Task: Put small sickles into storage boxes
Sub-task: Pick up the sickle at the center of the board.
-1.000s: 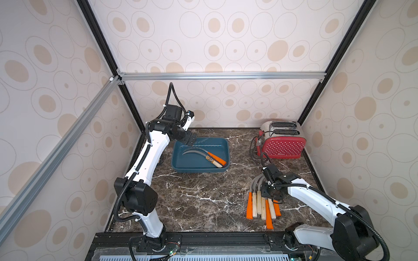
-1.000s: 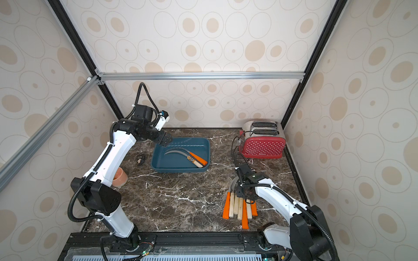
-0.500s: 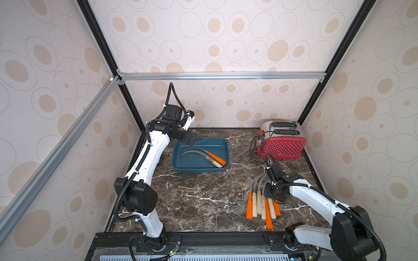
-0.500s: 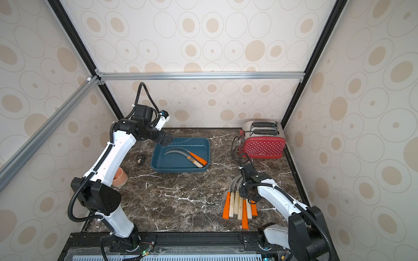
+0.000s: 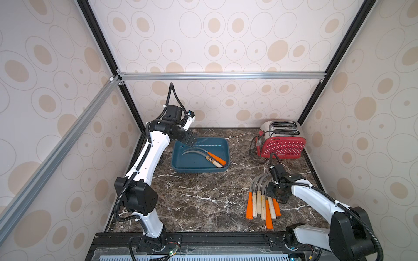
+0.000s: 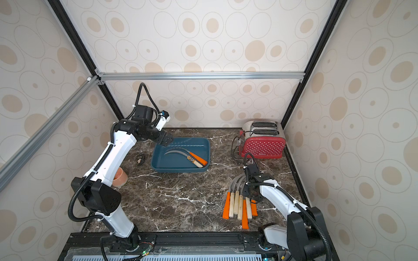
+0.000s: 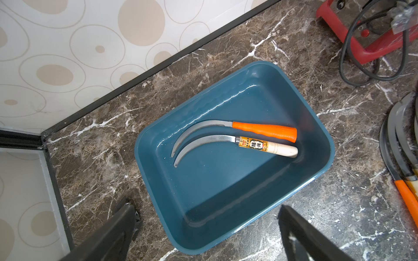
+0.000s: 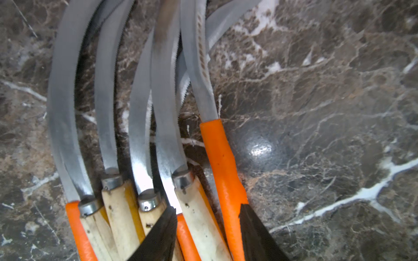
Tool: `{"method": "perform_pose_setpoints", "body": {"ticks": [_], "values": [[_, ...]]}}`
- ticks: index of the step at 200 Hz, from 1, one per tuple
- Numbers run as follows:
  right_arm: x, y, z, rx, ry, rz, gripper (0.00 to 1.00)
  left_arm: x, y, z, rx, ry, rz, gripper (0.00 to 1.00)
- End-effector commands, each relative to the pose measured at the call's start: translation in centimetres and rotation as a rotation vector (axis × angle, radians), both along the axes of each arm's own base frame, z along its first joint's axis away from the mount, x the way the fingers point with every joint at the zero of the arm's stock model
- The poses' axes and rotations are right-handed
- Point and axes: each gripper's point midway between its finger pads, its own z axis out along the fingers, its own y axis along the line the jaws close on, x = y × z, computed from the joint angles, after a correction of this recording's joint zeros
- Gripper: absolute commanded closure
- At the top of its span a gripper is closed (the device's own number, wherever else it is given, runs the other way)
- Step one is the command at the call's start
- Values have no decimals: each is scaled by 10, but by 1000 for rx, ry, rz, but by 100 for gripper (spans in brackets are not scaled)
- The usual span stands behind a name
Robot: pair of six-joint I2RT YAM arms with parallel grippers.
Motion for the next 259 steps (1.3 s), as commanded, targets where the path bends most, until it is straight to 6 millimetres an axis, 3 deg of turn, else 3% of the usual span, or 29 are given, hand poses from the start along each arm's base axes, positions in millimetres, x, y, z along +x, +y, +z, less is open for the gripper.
{"method": "perform_pose_setpoints", "body": {"ticks": [1,58,87,131,177,218,259], "values": [[7,6,4,28,-6,28,51,-4,-1,5,17,-19,-28,1],[10,32,22,120,-27,133,53,-7,3,8,30,-32,-16,1],[9,65,31,126,-18,256,53,-8,6,4,39,-22,-8,1],[17,94,24,155,-10,309,54,-11,7,4,43,-19,-2,1],[16,105,9,131,44,322,56,-14,10,5,55,-24,-3,1],[10,110,8,141,59,331,57,-16,10,1,56,-15,-6,1],[2,130,14,144,75,406,58,-16,10,-1,57,-12,-7,1]]}}
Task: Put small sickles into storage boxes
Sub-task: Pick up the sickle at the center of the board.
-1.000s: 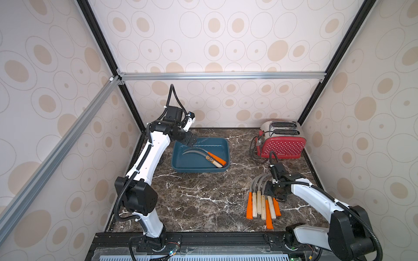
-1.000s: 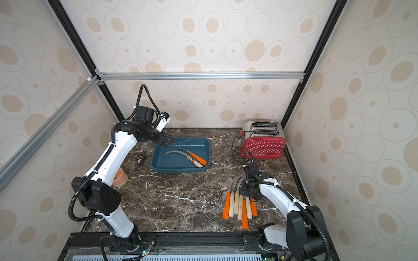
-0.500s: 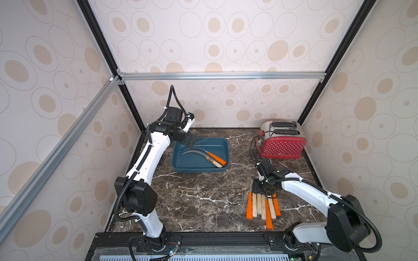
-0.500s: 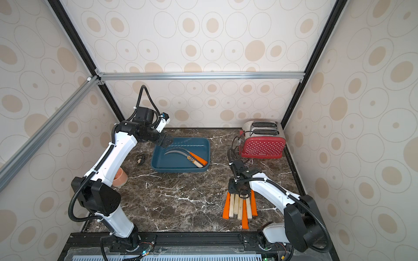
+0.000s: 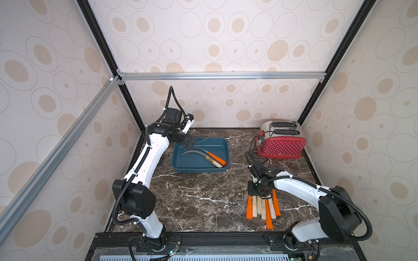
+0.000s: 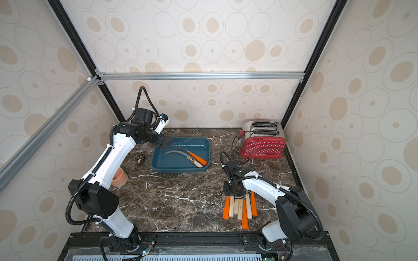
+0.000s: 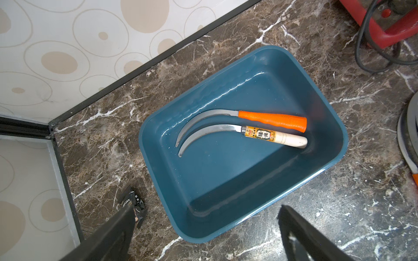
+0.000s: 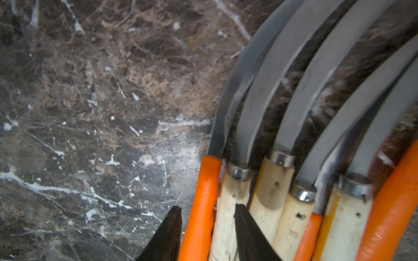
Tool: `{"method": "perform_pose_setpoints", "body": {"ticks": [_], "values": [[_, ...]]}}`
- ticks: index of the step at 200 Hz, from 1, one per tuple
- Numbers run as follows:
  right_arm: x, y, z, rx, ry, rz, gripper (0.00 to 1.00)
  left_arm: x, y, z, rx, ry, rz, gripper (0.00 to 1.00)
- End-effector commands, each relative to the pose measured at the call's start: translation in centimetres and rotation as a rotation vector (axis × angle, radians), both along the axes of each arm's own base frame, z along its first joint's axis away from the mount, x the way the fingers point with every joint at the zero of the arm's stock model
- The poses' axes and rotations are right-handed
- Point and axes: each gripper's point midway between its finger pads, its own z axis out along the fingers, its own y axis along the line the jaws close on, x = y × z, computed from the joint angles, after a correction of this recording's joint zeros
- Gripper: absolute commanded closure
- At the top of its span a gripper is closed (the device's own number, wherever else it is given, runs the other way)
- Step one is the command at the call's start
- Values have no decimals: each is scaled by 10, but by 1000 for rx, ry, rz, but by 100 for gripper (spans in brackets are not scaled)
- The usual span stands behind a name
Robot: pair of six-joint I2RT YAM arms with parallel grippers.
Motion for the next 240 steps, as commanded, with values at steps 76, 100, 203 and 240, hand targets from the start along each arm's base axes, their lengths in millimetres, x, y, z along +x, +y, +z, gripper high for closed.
{"method": "perform_pose_setpoints", "body": {"ticks": [76,100,203,240], "values": [[-18,15,-12,-39,84,22,57,-9,2,8,29,-24,-31,1],[-20,13,-17,-63,97,15,57,-9,2,7,28,-20,-31,1],[-24,5,-28,-122,111,-1,57,-12,2,5,27,-18,-35,1],[-25,3,-35,-149,135,1,56,-14,3,5,33,-21,-34,1]]}}
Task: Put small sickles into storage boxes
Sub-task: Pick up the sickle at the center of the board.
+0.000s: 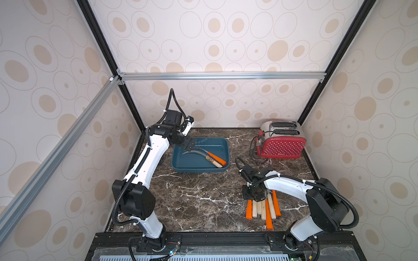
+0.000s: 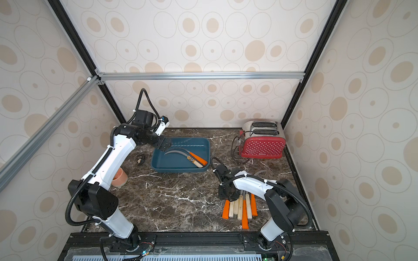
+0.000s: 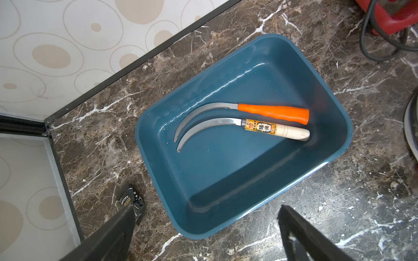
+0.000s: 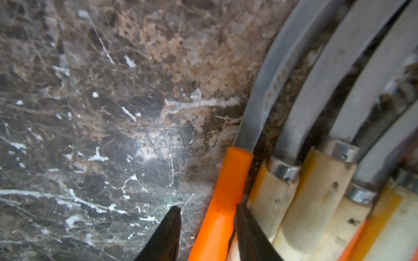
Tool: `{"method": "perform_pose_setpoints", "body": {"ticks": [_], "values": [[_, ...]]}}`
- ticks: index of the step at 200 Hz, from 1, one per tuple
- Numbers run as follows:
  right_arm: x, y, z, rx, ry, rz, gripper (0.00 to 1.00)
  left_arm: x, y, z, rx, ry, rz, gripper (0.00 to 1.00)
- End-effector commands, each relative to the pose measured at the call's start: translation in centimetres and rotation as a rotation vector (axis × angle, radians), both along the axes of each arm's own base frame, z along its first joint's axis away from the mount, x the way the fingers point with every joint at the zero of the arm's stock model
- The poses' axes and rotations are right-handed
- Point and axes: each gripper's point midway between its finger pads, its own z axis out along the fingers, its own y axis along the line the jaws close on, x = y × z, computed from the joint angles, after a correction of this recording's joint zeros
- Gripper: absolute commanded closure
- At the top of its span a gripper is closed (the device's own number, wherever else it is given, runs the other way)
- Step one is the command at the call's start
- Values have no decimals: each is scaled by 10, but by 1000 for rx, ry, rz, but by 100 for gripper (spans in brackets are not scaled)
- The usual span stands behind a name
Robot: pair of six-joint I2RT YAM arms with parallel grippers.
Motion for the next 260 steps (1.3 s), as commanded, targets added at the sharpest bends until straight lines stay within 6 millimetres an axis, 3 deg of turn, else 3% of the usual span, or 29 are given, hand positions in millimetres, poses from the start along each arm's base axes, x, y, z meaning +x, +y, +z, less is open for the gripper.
{"method": "perform_pose_setpoints", "body": {"ticks": [1,57,148,212,260], "values": [[-10,-10,-10,-63,47,-13,56,-8,1,13,17,-35,-24,1],[-8,-7,-18,-67,61,-4,57,-9,3,13,22,-37,-25,1],[12,25,-21,-39,34,79,67,-10,3,11,21,-36,-19,1],[23,35,-25,-29,20,97,71,-11,4,11,24,-38,-16,1],[11,28,-21,-35,32,89,56,-11,4,16,20,-50,-16,1]]}}
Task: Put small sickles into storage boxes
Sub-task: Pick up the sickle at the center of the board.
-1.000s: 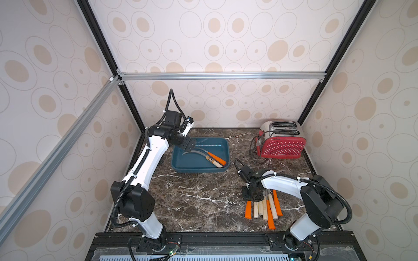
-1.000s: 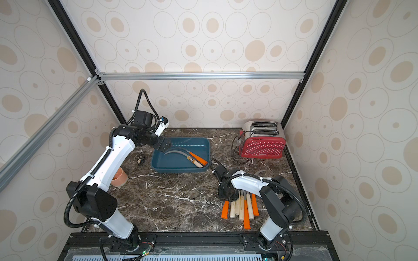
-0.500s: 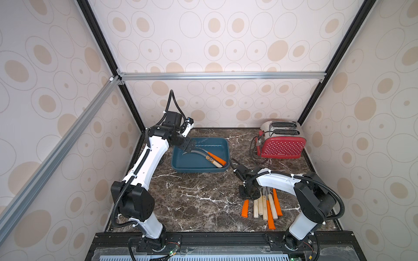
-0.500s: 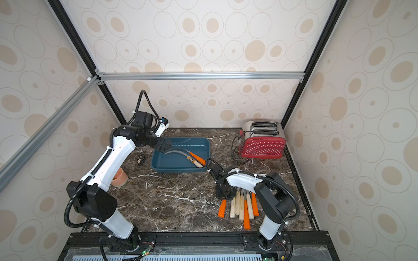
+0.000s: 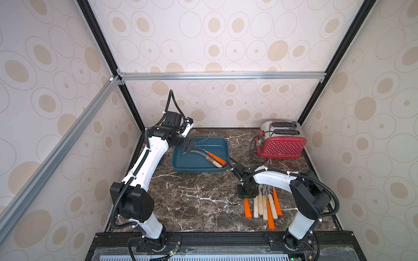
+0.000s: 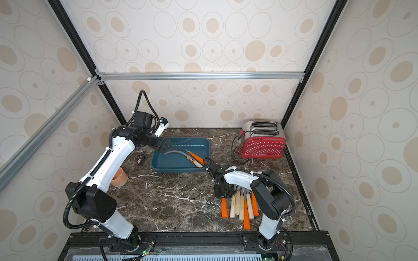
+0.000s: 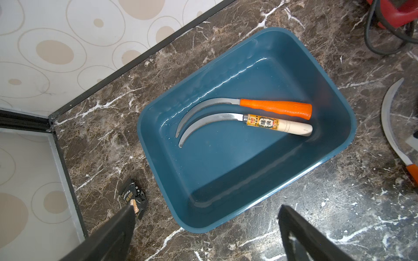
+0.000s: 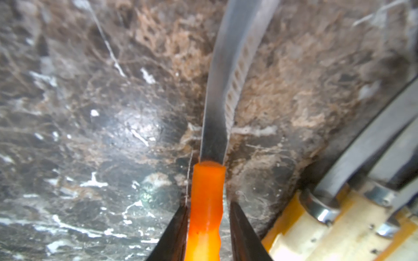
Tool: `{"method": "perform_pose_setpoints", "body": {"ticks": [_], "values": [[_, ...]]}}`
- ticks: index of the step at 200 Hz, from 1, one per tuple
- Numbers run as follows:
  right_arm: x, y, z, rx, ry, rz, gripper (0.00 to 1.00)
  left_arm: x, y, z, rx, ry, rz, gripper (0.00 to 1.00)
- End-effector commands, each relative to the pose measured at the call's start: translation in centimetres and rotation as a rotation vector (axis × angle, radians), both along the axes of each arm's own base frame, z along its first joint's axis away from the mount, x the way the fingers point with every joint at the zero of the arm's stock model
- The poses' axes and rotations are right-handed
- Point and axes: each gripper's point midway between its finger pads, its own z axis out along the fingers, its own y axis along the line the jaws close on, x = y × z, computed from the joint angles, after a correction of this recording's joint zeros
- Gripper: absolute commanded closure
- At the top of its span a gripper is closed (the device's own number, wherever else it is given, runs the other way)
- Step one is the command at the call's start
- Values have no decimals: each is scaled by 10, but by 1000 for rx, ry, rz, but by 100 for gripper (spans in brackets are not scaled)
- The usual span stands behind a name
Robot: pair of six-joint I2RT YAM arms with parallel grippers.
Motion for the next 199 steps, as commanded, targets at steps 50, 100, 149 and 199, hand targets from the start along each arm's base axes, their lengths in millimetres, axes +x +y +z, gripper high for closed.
{"method": "perform_pose_setpoints", "body": {"ticks": [50,100,149,199], "values": [[-20,7,5,70,-17,5,54,-3,-1,20,10,-54,-29,1],[-40,-2,2,28,16,-21,58,-5,0,21,12,-52,-34,1],[-48,-12,4,14,5,-62,57,-8,-1,23,8,-51,-40,1],[-47,-6,-5,23,12,-64,57,-9,-3,23,-4,-47,-41,1]]}}
